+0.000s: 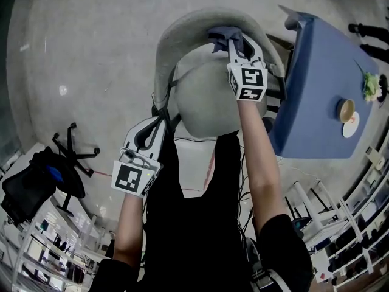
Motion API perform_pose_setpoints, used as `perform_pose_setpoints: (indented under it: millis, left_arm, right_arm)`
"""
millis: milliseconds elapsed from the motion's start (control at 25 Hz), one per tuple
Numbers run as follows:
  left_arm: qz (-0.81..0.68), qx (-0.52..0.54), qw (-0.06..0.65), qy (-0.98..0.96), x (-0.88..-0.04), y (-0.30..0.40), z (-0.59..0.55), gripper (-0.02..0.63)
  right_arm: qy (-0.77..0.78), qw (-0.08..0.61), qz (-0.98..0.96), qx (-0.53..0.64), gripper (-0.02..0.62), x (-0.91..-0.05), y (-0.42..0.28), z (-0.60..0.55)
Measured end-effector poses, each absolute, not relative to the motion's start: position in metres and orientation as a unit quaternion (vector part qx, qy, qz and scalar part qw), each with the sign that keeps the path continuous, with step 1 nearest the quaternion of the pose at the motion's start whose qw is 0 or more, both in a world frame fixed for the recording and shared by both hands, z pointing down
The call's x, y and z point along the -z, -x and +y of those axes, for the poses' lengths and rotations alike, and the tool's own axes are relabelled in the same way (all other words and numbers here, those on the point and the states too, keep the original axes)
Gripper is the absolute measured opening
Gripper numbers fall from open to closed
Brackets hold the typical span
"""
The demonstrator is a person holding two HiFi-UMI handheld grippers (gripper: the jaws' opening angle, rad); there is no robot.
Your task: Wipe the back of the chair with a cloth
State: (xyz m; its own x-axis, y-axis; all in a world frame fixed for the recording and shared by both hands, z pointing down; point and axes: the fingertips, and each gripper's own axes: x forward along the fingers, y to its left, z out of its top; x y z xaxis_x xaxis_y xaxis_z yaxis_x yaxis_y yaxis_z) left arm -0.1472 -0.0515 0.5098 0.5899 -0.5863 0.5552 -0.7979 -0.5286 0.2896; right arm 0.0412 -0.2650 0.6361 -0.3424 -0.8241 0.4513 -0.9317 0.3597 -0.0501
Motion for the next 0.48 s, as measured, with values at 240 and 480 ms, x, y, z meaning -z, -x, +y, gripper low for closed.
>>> perform_pose_setpoints:
  millis: [240, 480]
  left_arm:
    - [-0.409, -0.203, 0.268, -0.848, -0.514, 0.154, -0.050, 0.025]
    - [-0.413, -0.204, 0.267, -0.846, -0.516, 0.161, -0.050, 0.023]
  right_arm:
    - [-0.519, 0.187, -0.820, -0.149, 0.089, -0.646, -0.007, -0.265]
    - [-0.506, 0.185, -0.829, -0.153, 0.087, -0.652, 0.008, -0.261]
